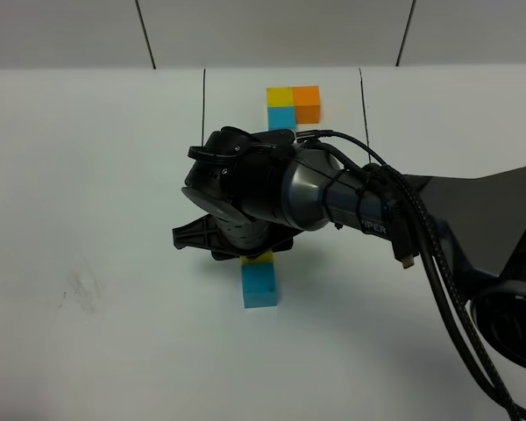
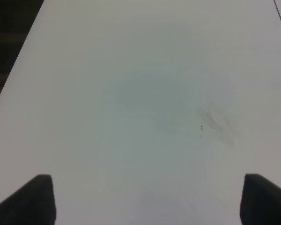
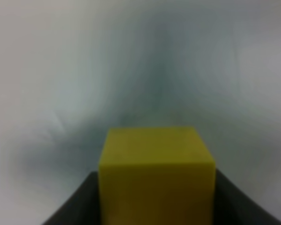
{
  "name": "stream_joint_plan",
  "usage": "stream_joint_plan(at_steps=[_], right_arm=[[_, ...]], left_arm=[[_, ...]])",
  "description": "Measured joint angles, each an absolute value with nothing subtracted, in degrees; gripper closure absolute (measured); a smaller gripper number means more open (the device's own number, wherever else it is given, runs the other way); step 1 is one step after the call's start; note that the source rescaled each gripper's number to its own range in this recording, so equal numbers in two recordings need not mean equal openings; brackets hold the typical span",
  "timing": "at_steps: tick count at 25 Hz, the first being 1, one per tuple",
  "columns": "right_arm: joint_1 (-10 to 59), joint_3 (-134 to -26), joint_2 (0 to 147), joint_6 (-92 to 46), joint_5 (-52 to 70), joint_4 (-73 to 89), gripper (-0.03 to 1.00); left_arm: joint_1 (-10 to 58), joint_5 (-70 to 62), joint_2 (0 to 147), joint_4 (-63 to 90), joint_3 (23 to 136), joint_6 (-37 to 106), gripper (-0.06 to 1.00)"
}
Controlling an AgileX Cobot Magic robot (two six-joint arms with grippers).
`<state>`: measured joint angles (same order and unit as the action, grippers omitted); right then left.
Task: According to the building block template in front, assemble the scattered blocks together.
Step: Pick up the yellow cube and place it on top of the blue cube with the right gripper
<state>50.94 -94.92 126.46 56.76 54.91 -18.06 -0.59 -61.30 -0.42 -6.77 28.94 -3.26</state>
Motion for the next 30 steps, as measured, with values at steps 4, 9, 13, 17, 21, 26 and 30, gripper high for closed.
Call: stream_joint_plan(at_steps=[4,9,13,17,21,26,30], right_arm=[[50.94,-94.92,127.1,56.87,54.74,-17.79,0.76],[50.94,-94.92,128.62,56.94,54.26,-16.81,0.76],[50.94,-94.97,129.08,56.94,53.89,-16.65,0.76],[50.94,-95.03,129.18,56.94,53.78,-16.65,0.76],[50.94,-95.03,129.18,56.94,53.78,-16.76,0.76],[50.94,-95.03,129.18,57.56,53.71,-16.84,0.76],[50.94,-95.03,129.23,60.4,53.22,-16.84,0.76]], left_arm=[[-0.59,-61.3,-0.42,-6.77,28.94,-3.26,0.26],[-0.59,-61.3,-0.42,-6.77,28.94,-3.26,0.26],[-0.59,-61.3,-0.42,-6.77,28.94,-3.26,0.26],[-0.59,-61.3,-0.42,-6.77,28.94,-3.26,0.26],[-0.59,-61.3,-0.42,-6.77,28.94,-3.26,0.26],[-0.59,-61.3,-0.42,-6.77,28.94,-3.26,0.26],[-0.59,-61.3,-0.42,-6.77,28.94,-3.26,0.26]])
